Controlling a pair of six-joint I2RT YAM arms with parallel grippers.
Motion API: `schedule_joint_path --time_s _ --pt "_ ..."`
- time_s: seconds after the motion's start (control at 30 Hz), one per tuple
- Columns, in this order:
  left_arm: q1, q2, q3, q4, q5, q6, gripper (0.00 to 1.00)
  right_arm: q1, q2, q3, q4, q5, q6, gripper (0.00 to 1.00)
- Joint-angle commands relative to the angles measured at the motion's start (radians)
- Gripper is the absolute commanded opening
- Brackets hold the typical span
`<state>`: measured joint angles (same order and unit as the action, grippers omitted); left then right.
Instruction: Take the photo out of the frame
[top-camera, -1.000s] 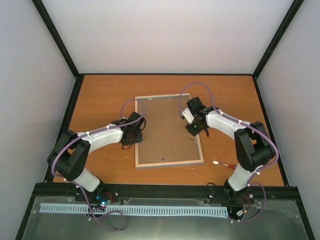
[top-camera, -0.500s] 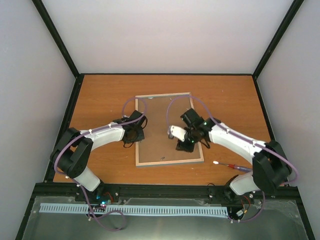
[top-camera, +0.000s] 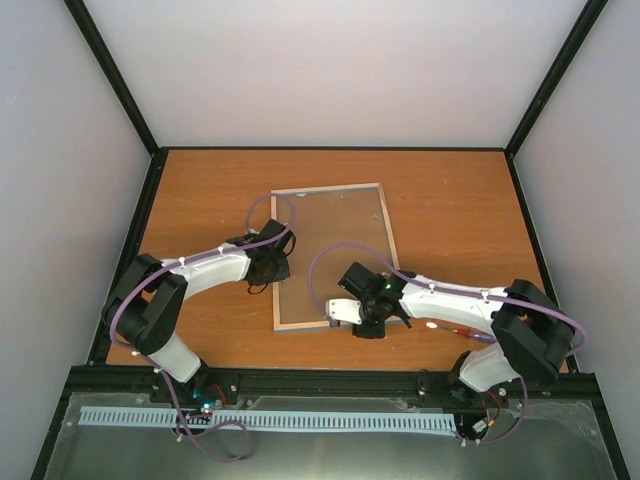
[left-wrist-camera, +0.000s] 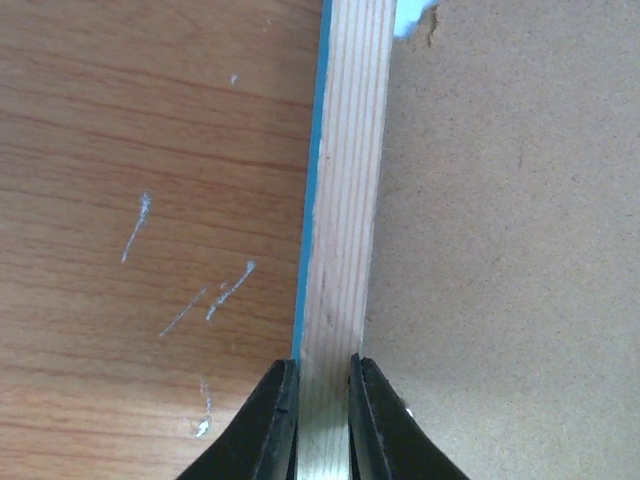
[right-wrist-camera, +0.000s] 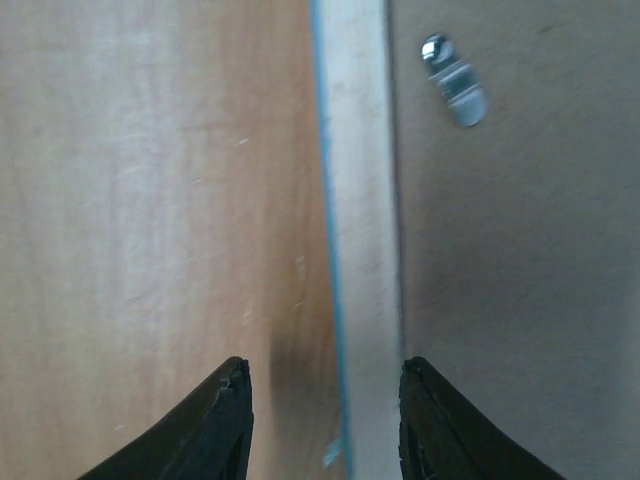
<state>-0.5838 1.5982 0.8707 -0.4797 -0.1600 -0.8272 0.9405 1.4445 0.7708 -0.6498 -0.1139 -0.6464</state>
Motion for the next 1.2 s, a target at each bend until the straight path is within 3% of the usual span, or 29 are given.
schedule_joint_path --time_s 0.0,0.27,0.37,0.4,0.5,0.57,0.77,1.0,1.17 --pt "0.012 0.001 0.039 -0.034 0.012 0.003 0.03 0.023 0.023 -0.004 0.085 0.099 0.007 0.38" --pt "0.012 -0.031 0.063 -0.053 0.023 0.027 0.01 0.072 0.078 -0.010 0.121 0.143 -0.011 0.30" --pt "0.012 -0.039 0.068 -0.054 0.033 0.038 0.01 0.083 0.090 -0.004 0.125 0.165 -0.016 0.14" --pt "0.013 -0.044 0.070 -0.056 0.040 0.043 0.08 0.084 0.084 0.001 0.126 0.167 -0.017 0.06" --pt "0.028 -0.073 0.077 -0.087 0.061 0.038 0.58 0.085 0.021 0.003 0.136 0.154 -0.024 0.03" --pt "0.080 -0.126 0.048 -0.073 0.127 0.030 0.70 0.084 -0.034 0.001 0.139 0.142 -0.025 0.03" --pt "0.249 -0.275 -0.113 0.098 0.436 0.028 0.75 0.085 -0.149 -0.027 0.168 0.099 -0.020 0.03" --pt "0.278 -0.243 -0.219 0.280 0.705 -0.049 0.76 0.085 -0.167 -0.052 0.186 0.073 0.001 0.03" --pt "0.281 -0.168 -0.265 0.414 0.782 -0.103 0.74 0.084 -0.182 -0.051 0.186 0.064 0.009 0.03"
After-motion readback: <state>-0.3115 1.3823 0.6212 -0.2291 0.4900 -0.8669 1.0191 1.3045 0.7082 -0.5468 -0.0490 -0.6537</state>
